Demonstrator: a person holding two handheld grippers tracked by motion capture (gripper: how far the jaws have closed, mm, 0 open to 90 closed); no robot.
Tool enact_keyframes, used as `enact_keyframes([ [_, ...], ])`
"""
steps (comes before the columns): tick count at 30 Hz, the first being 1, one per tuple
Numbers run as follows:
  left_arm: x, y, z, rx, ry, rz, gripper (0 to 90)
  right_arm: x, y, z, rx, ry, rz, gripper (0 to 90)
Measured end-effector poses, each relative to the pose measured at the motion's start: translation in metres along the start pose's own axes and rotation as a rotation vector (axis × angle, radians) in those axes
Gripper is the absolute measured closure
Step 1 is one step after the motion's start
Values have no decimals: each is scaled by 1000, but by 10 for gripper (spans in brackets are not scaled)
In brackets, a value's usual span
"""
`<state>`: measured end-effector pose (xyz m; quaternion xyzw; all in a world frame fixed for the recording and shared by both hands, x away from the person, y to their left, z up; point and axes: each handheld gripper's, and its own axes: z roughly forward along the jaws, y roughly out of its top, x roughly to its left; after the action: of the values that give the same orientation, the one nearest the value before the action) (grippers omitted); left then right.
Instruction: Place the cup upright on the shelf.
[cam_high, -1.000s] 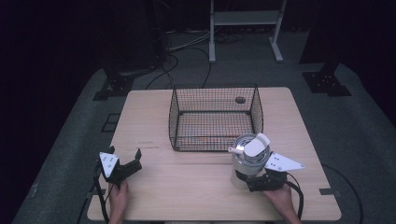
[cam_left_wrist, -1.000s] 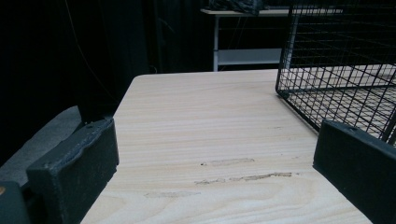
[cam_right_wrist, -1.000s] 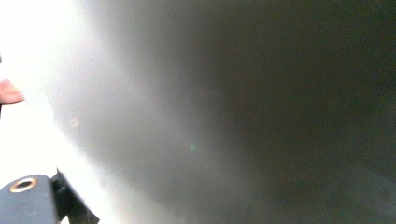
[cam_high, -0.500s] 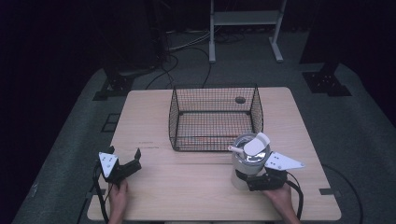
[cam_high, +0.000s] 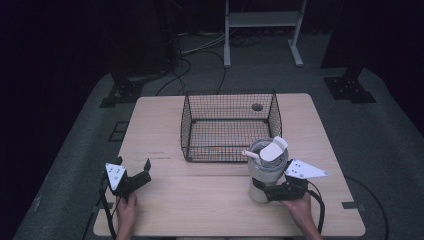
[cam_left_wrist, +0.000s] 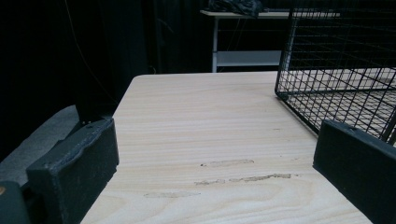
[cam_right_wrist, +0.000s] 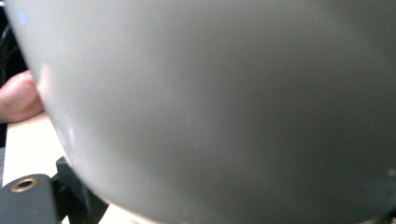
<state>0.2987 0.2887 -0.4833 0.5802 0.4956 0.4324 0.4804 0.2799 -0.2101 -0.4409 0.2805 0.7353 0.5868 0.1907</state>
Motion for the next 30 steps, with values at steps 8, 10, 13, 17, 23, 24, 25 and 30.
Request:
enact_keyframes([
  [8, 0, 0, 0, -1, -1, -1, 0, -1, 10, 4, -46, 27, 11, 78],
  [10, 0, 0, 0, -1, -1, -1, 0, -1, 14, 5, -57, 35, 7, 78],
  [13, 0, 0, 0, -6, 0, -5, 0, 0, 23, 8, -67, 42, -6, 78],
  [17, 0, 0, -1, -15, 19, -12, 0, -1, 37, 13, -87, 62, -22, 78],
  [23, 1, 0, -1, -15, 18, -17, 0, -2, 64, 25, -106, 90, -44, 78],
  [24, 1, 0, -1, -18, 17, -17, 0, -3, 67, 27, -111, 97, -42, 78],
  [25, 0, 0, -1, -17, 17, -15, 0, -4, 71, 29, -116, 100, -47, 78],
  [30, 1, 0, -1, -17, 17, -19, 0, -9, 91, 42, -145, 118, -55, 78],
])
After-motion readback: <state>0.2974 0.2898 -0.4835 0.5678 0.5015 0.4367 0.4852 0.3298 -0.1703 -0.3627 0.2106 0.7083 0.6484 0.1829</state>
